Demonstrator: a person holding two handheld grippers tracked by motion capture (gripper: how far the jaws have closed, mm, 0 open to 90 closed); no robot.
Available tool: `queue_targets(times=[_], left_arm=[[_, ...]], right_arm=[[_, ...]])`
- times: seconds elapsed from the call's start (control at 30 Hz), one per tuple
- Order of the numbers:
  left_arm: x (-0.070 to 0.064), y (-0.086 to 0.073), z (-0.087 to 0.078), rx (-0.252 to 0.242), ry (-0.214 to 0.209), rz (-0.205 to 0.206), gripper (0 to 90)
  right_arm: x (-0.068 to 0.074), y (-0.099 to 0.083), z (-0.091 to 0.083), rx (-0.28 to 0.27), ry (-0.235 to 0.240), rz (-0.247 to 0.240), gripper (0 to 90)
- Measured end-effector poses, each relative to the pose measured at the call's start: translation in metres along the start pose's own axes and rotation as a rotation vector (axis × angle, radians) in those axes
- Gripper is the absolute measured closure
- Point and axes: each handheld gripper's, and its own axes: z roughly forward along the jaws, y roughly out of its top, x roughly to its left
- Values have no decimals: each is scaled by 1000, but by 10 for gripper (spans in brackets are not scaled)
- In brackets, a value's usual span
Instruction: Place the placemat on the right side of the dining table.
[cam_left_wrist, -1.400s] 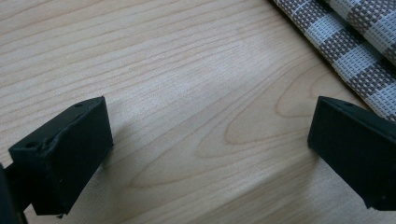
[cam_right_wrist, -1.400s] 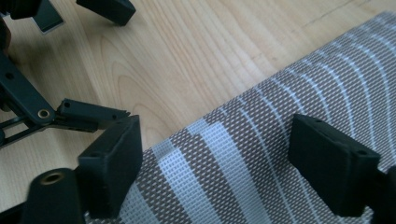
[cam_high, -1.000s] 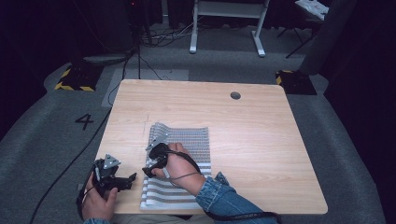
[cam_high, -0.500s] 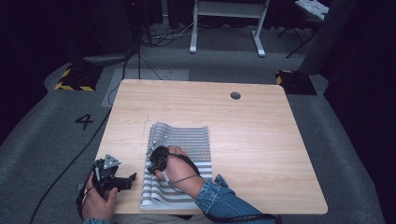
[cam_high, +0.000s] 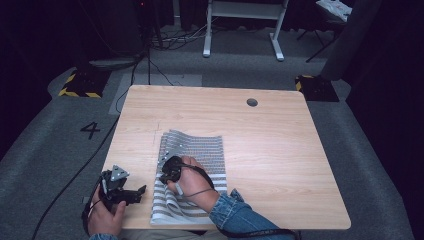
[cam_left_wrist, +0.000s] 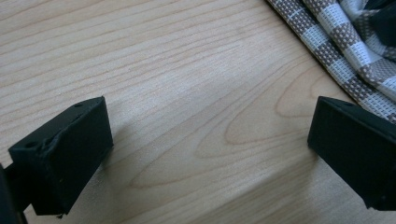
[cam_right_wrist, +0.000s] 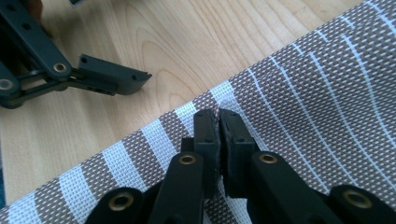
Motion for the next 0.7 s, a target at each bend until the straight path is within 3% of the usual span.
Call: queue_targets(times=[0.3, 0.67, 0.7], left_arm=[[0, 1, 1, 1, -5, -4, 0], [0, 2, 2, -2, 6, -9, 0], [0, 2, 2, -2, 7, -11, 1]], right_arm=[[2, 1, -27, -34, -4, -3, 884], [-11, 2, -86, -121, -22, -17, 885], [-11, 2, -91, -125, -22, -1, 885]])
